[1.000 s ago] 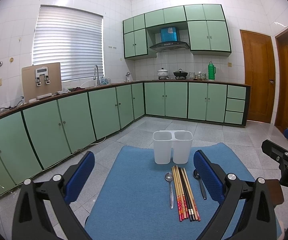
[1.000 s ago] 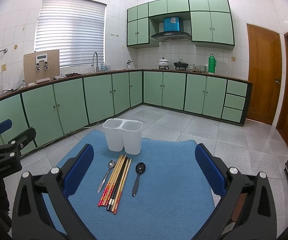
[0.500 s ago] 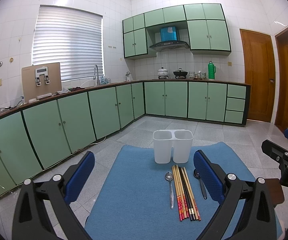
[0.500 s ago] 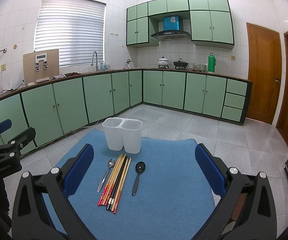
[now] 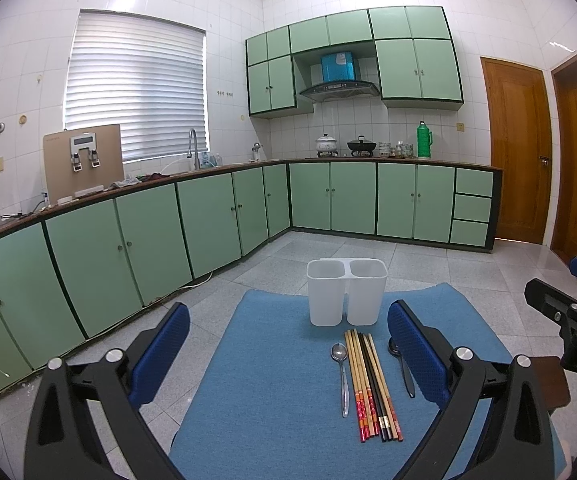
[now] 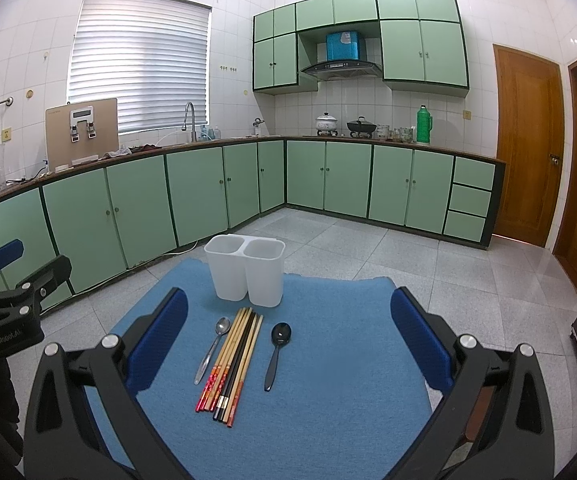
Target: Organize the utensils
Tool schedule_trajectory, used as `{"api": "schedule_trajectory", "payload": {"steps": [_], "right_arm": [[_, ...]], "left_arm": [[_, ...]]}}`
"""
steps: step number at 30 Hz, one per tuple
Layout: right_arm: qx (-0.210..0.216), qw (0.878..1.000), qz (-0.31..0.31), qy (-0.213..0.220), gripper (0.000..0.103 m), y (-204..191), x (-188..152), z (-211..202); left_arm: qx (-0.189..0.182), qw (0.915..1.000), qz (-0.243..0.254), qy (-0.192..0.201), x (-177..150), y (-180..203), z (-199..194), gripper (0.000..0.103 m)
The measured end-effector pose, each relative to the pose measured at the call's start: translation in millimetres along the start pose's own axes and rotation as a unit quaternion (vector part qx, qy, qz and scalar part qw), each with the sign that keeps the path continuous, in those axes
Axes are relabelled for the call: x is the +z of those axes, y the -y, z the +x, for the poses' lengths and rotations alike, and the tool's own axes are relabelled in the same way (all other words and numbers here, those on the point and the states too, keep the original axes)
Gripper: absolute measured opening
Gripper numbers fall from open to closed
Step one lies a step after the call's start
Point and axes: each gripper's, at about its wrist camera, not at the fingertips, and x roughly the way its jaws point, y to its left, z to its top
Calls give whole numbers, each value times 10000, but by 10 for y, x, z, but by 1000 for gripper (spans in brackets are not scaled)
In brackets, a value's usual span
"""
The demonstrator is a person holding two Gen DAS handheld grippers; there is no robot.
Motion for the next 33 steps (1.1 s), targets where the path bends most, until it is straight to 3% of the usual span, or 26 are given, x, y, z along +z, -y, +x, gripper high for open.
{"api": "schedule_trajectory", "payload": {"steps": [12, 20, 27, 33], "right_arm": [[10, 10000, 33, -50, 98, 25, -73, 68], [-34, 9997, 79, -230, 98, 38, -99, 232], [-204, 9952, 221, -928, 98, 143, -266, 879], [-162, 9844, 283, -1729, 98, 123, -520, 1717]], "left_arm": [[6, 10000, 7, -33, -43, -3, 46, 97], [80, 9998, 53, -160, -105, -29, 275, 97], [293, 9963, 179, -791, -311, -140, 975, 97], [296, 9868, 246, -1571, -571, -161, 1719, 97]]}}
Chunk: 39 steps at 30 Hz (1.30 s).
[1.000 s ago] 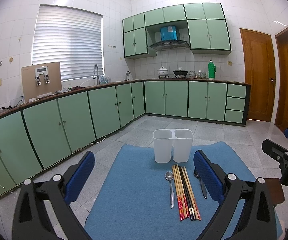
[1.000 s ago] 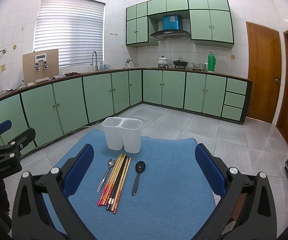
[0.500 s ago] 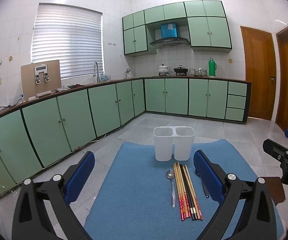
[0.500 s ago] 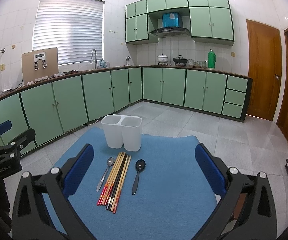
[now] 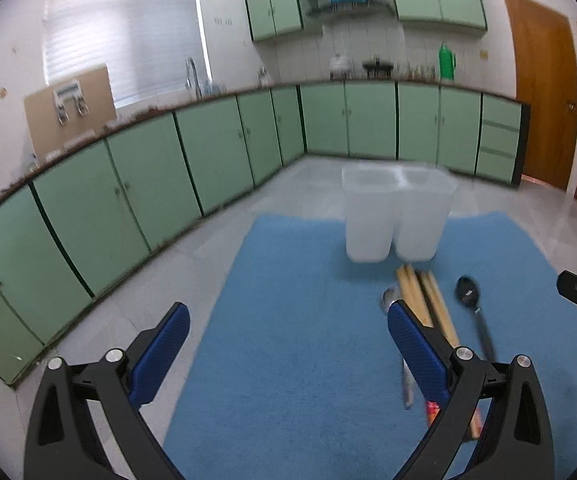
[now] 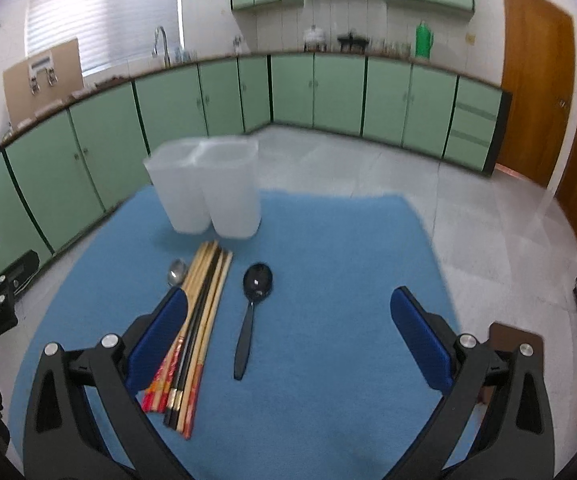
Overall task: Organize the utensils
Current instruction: 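Grasp the metal spoon with the left tool while the right tool grasps the black spoon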
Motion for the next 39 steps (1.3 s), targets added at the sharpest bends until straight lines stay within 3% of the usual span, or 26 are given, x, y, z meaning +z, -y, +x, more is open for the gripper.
{"api": "schedule_trajectory", "payload": {"steps": [5, 7, 9, 14, 20, 25, 32, 39], "right_arm": [[40, 9984, 105, -553, 94, -79, 74, 666], [94, 9967, 187, -782, 86, -101, 106, 949], [166, 9951, 228, -949, 79, -133, 110, 1121], [226, 9907, 307, -1303, 72, -174, 134, 1484], [167, 9899, 353, -1361, 63, -198, 124, 1606], [73, 9919, 161, -1256, 34, -260, 162, 1636], [272, 9909, 397, -1259, 34, -55, 112, 1514], [268, 9912, 368, -1246, 34, -44, 97, 1474]], "left_arm": [[-125, 9978, -75, -643, -75, 19, 559, 93], [-222, 9959, -89, -867, -106, 36, 729, 92], [-281, 9949, -59, -969, -131, 57, 839, 90], [-308, 9935, -10, -1093, -193, 88, 970, 90], [-350, 9926, -2, -1165, -214, 97, 1019, 90], [-655, 9914, 117, -1130, -201, 235, 989, 90], [-1013, 9869, 337, -1206, -191, 490, 1028, 90], [-948, 9834, 488, -1469, -305, 610, 1148, 91]]}}
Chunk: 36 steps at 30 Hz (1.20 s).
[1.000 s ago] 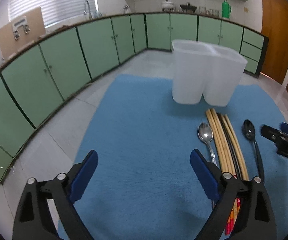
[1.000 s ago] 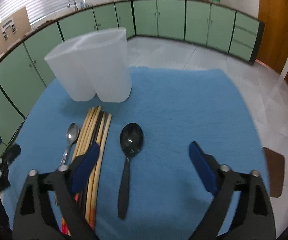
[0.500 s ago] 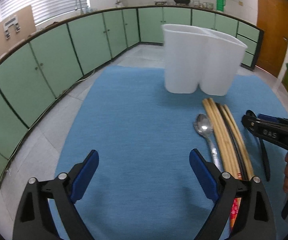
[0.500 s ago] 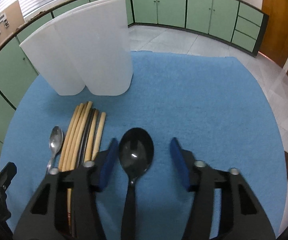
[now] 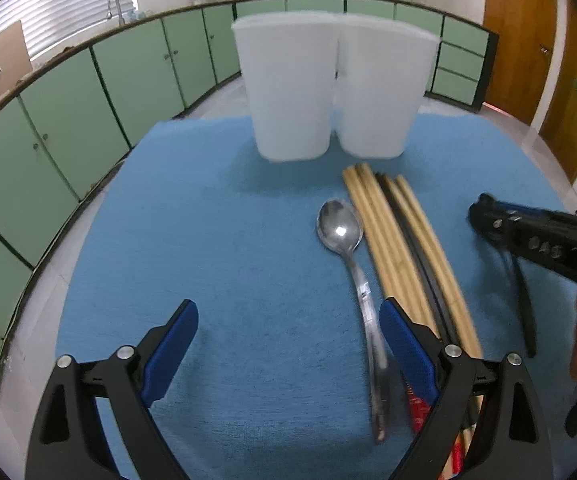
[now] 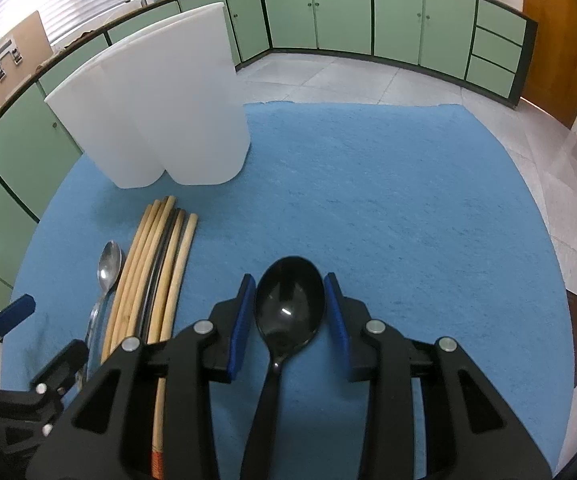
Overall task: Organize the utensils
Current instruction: 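Grasp the metal spoon with the left tool while the right tool grasps the black spoon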
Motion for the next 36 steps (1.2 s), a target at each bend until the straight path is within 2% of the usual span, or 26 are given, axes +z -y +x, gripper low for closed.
{"api": "schedule_trajectory", "payload": {"steps": [6, 10, 17, 23, 26, 28, 33, 34, 35, 36], "right_arm": [[-41, 10000, -22, 21, 34, -35, -6, 28], [-43, 10000, -55, 29, 34, -29, -41, 11], [14, 10000, -58, -15, 35, -54, -27, -4], [-13, 9998, -180, -103, 36, -24, 60, 38], [34, 9996, -225, -147, 43, -36, 77, 44], [16, 9996, -238, -176, 46, -18, 82, 43], [7, 9994, -213, -267, 47, -9, 118, 50], [4, 9994, -215, -279, 47, -23, 115, 59], [-3, 9993, -238, -301, 47, -21, 127, 67], [-17, 9991, -265, -317, 39, -24, 143, 74]], "left_arm": [[25, 10000, -87, -18, -26, -29, 38, 93], [272, 9995, -173, 19, -5, -64, 29, 93], [24, 9989, -460, -27, 208, -141, 24, 93], [495, 9960, -695, -266, 522, -207, 267, 93], [625, 9946, -751, -352, 605, -204, 357, 93], [667, 9940, -767, -401, 624, -195, 389, 93], [626, 9938, -756, -521, 629, -175, 463, 93], [579, 9940, -789, -497, 633, -183, 474, 89], [419, 9943, -854, -476, 636, -199, 474, 78], [302, 9944, -898, -461, 576, -258, 465, 74]]}}
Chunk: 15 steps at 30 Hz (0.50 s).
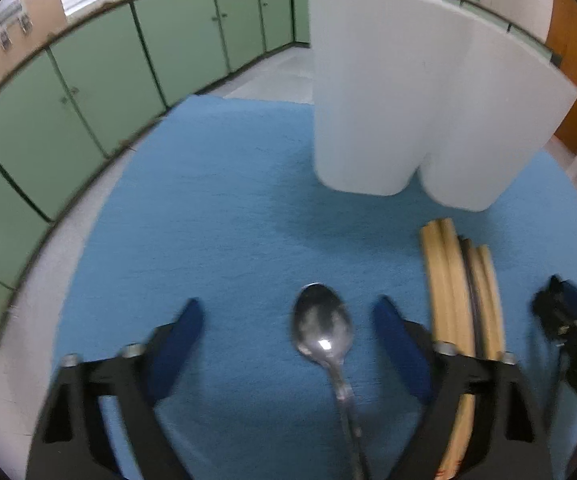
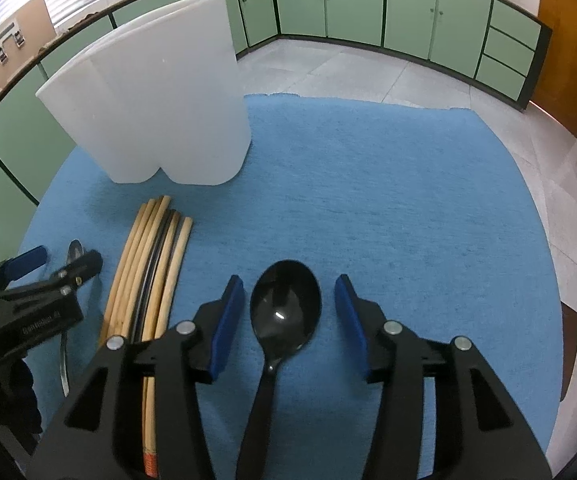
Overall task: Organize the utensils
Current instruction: 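Grasp the metal spoon with the left tool while the right tool grasps the black spoon, then lower both spoons into the white holder and open both tools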
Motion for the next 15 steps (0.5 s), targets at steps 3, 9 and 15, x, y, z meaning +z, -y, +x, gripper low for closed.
{"api": "schedule_trajectory", "payload": {"steps": [3, 9, 15], "right_arm": [[18, 10000, -40, -34, 34, 26, 72, 26], [238, 9993, 203, 227, 34, 198, 88, -51], [390, 9933, 90, 1086, 34, 267, 80, -330]], "left_arm": [[-246, 9996, 76, 66, 14, 24, -48, 44], [-830, 9961, -16, 292, -55, -6, -120, 28], [-1366, 9819, 158, 1305, -240, -67, -491, 28]]}}
